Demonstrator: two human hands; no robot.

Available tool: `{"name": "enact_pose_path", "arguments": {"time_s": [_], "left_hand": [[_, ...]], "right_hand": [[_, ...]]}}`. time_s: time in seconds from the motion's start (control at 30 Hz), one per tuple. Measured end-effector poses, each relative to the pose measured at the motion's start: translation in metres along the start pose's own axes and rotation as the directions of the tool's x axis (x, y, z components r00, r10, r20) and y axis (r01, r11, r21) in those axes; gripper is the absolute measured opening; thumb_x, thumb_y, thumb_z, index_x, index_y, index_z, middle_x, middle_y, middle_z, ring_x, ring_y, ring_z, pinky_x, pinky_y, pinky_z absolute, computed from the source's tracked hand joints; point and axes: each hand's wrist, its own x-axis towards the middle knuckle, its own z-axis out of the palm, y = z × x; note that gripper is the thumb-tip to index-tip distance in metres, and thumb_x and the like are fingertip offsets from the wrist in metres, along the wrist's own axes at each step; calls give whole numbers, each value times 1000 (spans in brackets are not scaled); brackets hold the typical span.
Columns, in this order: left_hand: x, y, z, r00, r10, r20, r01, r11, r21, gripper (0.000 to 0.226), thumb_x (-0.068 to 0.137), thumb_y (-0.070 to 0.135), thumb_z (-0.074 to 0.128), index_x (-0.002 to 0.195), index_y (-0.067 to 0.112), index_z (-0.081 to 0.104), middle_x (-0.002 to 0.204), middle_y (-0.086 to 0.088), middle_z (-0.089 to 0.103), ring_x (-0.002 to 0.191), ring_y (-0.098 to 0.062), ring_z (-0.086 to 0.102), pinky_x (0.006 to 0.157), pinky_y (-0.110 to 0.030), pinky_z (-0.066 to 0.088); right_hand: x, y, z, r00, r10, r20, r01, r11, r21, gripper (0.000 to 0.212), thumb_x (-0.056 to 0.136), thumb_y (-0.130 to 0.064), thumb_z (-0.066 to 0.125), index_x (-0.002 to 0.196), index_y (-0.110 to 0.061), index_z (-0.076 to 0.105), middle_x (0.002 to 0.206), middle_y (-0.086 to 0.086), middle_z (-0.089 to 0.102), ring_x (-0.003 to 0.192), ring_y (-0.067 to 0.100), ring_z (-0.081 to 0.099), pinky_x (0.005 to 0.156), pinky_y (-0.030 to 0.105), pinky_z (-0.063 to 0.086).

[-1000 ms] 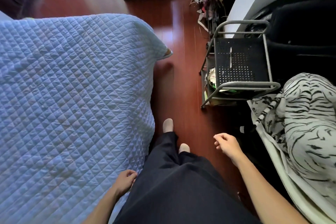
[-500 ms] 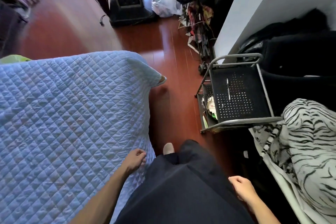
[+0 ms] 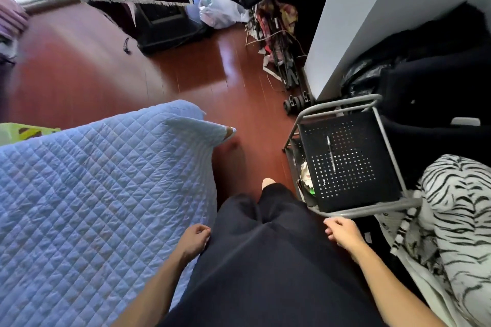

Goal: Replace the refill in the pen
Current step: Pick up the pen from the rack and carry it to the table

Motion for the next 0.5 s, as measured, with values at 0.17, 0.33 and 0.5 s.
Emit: {"name": "enact_pose_path", "arguments": {"time_s": [0.17,0.33,0.5], "left_hand": [[11,20,-27,999,-41,33,37,992,118,27,98,6,54,74,9,65,71,-8,58,66,-19,50,60,-29,34],[34,69,-60,995,-83,49,74,984,160,25,104,6,50,81,6,60,67,-8,57,54,-16,50,43,-16,39],[69,131,-76,997,-17,81,2,983,184,17,106,5,48,101,-4,61,82,-19,62,59,-21,52,54,-26,40]], "right_hand": [[18,-82,-3,996,-88,-4,88,986,143,16,103,-16,64,94,-10,76,76,5,71,61,15,60,72,32,52],[19,-103,8,998,-56,-13,58,980,193,16,103,-16,64,93,-13,75,77,4,71,62,15,61,74,30,52],[22,-104,13,996,52,-76,-31,965,260,15,101,-12,63,92,-10,75,86,13,74,75,24,66,89,45,58]]}}
